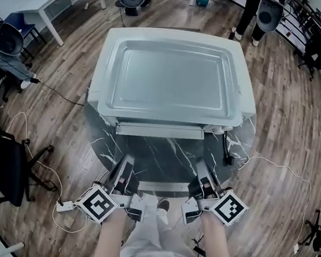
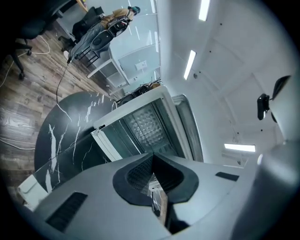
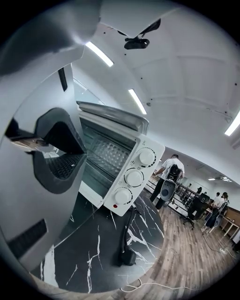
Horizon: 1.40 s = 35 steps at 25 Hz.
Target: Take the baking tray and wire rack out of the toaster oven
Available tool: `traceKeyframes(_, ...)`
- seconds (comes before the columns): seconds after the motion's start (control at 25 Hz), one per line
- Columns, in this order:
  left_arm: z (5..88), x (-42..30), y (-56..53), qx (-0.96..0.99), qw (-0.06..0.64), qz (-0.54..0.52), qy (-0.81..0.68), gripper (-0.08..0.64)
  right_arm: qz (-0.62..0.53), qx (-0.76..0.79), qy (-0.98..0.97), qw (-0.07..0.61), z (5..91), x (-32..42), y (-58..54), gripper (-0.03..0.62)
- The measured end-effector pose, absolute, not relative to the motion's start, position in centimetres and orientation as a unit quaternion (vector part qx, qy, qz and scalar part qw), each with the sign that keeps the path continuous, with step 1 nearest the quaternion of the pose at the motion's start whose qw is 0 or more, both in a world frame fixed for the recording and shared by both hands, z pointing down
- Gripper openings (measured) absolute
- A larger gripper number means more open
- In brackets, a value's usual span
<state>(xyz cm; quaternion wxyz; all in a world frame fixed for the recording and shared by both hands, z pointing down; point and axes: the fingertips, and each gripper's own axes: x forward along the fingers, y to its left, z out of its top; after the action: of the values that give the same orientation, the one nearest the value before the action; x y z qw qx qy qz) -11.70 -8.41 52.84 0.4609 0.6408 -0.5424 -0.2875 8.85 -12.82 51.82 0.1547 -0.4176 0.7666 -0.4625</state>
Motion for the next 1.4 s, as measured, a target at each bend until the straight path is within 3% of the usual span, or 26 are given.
traceKeyframes(0.52,56.6,-12.8,-14.5,0.616,0.501,-0.255,-0.552,0.012,-0.47,-0.453,0.74,0.159,55.0,7.2,-19.2,0.009)
traceKeyframes(0.6,57.1,-12.8,-15.3,0.612,0.515,-0.257,-0.542,0.113,-0.484,-0.471,0.721,0.154,56.2,7.4,-19.9,0.063)
traceKeyframes(0.64,57.3,-12.8,-15.7,0.61,0.521,-0.26,-0.537,0.129,-0.492,-0.476,0.713,0.151,56.6,7.4,-20.2,0.114)
traceKeyframes(0.72,57.6,-13.0,-16.7,0.613,0.523,-0.261,-0.531,0.144,-0.498,-0.474,0.71,0.149,57.2,6.8,-21.0,0.143)
traceKeyframes(1.4,60.3,-14.1,-22.7,0.585,0.561,-0.295,-0.506,0.183,-0.537,-0.497,0.667,0.141,61.1,6.2,-25.8,0.202)
